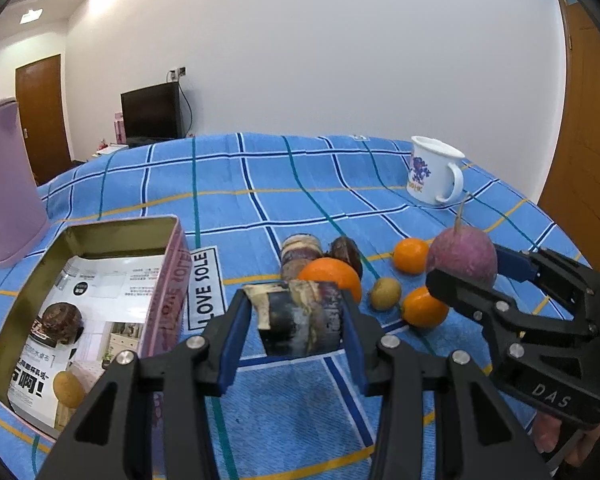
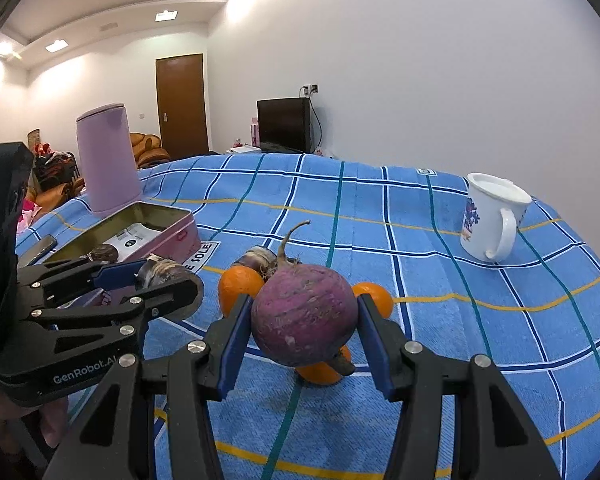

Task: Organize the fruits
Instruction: 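Grasp the purple beet with the right tool while the left tool approaches the wrapped cylinder, then close the left tool on the paper-wrapped cylinder while the right tool holds the beet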

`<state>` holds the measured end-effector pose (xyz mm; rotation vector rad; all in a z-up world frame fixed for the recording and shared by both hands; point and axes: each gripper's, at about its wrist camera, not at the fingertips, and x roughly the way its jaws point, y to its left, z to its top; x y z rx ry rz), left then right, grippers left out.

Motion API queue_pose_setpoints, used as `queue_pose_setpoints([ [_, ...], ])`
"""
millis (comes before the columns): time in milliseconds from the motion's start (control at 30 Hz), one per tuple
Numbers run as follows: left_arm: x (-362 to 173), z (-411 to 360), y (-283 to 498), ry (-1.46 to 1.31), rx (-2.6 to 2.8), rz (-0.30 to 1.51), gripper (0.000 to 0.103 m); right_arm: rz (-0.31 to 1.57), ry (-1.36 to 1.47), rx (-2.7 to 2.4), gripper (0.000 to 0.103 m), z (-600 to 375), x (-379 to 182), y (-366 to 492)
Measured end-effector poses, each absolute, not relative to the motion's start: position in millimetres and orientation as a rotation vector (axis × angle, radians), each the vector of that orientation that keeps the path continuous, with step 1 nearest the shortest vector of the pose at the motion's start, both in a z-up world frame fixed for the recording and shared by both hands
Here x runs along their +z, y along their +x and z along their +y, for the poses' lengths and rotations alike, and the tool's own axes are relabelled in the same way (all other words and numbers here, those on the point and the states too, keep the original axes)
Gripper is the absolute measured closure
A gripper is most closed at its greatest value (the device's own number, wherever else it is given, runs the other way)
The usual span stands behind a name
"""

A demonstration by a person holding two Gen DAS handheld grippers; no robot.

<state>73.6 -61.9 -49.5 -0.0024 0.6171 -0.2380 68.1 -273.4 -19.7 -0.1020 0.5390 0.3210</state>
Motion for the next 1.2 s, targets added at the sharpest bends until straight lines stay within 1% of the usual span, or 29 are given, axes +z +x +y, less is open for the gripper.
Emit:
queue_pose_setpoints([
  [1200,-36.2,-59.6,48.6,0.019,-0.192,0.476,0.057,0.416,-0.092,0.349,0.049,-276.2,-10.2,47.0],
])
